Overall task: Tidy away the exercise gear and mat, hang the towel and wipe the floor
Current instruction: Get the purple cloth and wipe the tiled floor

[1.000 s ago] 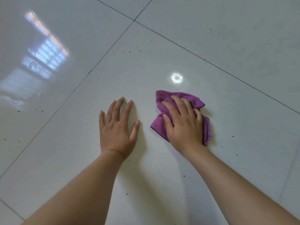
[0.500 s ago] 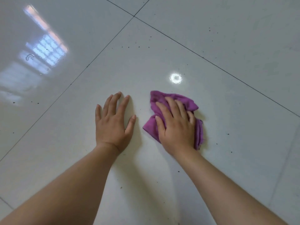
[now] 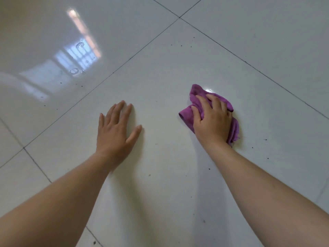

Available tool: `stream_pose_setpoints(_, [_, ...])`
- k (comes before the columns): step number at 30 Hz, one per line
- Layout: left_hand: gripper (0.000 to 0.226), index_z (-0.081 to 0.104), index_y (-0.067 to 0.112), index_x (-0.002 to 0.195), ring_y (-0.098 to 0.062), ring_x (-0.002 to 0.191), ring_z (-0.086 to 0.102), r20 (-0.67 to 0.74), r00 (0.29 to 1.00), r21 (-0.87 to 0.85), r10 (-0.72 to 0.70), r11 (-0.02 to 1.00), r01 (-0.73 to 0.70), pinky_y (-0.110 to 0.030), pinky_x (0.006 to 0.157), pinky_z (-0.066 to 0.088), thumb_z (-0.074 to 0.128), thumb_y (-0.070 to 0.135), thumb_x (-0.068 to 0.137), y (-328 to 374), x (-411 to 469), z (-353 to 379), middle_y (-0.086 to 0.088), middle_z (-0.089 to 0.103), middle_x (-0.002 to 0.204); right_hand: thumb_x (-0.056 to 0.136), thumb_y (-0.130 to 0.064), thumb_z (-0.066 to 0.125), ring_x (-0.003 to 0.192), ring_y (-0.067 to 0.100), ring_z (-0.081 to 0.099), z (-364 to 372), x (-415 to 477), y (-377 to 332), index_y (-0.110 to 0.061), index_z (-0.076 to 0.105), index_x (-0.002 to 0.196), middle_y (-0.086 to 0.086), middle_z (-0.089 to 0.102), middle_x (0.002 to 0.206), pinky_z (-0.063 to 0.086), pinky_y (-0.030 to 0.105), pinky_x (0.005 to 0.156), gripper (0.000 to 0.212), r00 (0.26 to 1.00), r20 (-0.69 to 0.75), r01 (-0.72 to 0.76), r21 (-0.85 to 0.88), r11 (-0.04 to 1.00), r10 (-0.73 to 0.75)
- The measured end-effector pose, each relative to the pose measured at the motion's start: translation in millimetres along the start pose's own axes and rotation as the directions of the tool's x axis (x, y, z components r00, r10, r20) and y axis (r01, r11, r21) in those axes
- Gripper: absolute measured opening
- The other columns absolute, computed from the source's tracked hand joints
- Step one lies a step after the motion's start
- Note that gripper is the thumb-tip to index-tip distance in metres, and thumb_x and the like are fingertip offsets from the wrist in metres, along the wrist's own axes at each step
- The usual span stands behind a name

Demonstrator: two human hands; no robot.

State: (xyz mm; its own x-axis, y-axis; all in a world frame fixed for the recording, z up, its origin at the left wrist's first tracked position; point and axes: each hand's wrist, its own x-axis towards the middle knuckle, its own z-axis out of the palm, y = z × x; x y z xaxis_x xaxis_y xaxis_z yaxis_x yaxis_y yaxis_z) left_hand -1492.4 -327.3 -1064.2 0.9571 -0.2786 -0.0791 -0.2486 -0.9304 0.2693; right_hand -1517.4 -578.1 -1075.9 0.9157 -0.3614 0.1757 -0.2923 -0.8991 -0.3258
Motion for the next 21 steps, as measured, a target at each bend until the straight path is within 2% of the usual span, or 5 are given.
stream_pose_setpoints(6, [0.072,0.022,0.030,0.146,-0.013,0.143,0.008,-0.060,0.998,-0.015,-0.037,0.999,0.036,-0.041,0.116,0.001,0.027,0.062,0.082,-7,1,9,0.006,0.016,0.156,0.088,-0.043,0.045,0.101,0.029,0.055,9,-33,-26,-0.022,0.064,0.113,0.003,0.061,0.115,0.043,0.038,0.076,0.038,0.993,-0.089,0.071,-0.007,0.997,-0.072])
stream_pose_setpoints(12, [0.071,0.021,0.030,0.146,-0.013,0.143,0.008,-0.061,0.998,-0.009,-0.027,1.000,0.027,-0.041,0.116,0.001,0.024,0.061,0.083,-9,1,10,0.006,0.016,0.156,0.094,-0.043,0.042,0.125,0.024,0.038,34,21,-76,-0.027,0.053,0.128,0.000,0.045,0.138,0.030,0.040,0.093,0.038,0.998,0.037,-0.044,0.005,0.999,0.044])
stream_pose_setpoints(16, [0.067,0.022,0.031,0.146,-0.014,0.143,0.009,-0.054,0.998,-0.020,-0.018,1.000,0.017,-0.042,0.116,0.002,0.025,0.057,0.085,-9,2,9,0.005,0.017,0.156,0.090,-0.040,0.047,0.114,0.024,0.049,32,8,-82,-0.025,0.060,0.117,0.000,0.056,0.125,0.037,0.040,0.087,0.034,0.982,0.035,0.186,0.056,0.981,-0.188])
stream_pose_setpoints(18, [0.065,0.022,0.031,0.146,-0.015,0.143,0.009,-0.049,0.999,-0.016,-0.021,1.000,0.020,-0.042,0.116,0.003,0.025,0.056,0.086,-9,2,8,0.005,0.017,0.156,0.089,-0.041,0.047,0.111,0.022,0.050,22,-23,-66,-0.027,0.061,0.116,-0.002,0.058,0.122,0.036,0.038,0.085,0.034,0.970,0.030,0.239,0.056,0.969,-0.241])
stream_pose_setpoints(21, [0.065,0.022,0.030,0.146,-0.016,0.143,0.010,-0.047,0.999,-0.013,-0.027,1.000,0.027,-0.043,0.116,0.003,0.024,0.055,0.085,-8,2,8,0.004,0.017,0.156,0.090,-0.041,0.046,0.114,0.023,0.050,11,-49,-42,-0.029,0.061,0.117,-0.002,0.057,0.124,0.038,0.040,0.086,0.034,0.996,-0.002,0.090,0.025,0.996,-0.090])
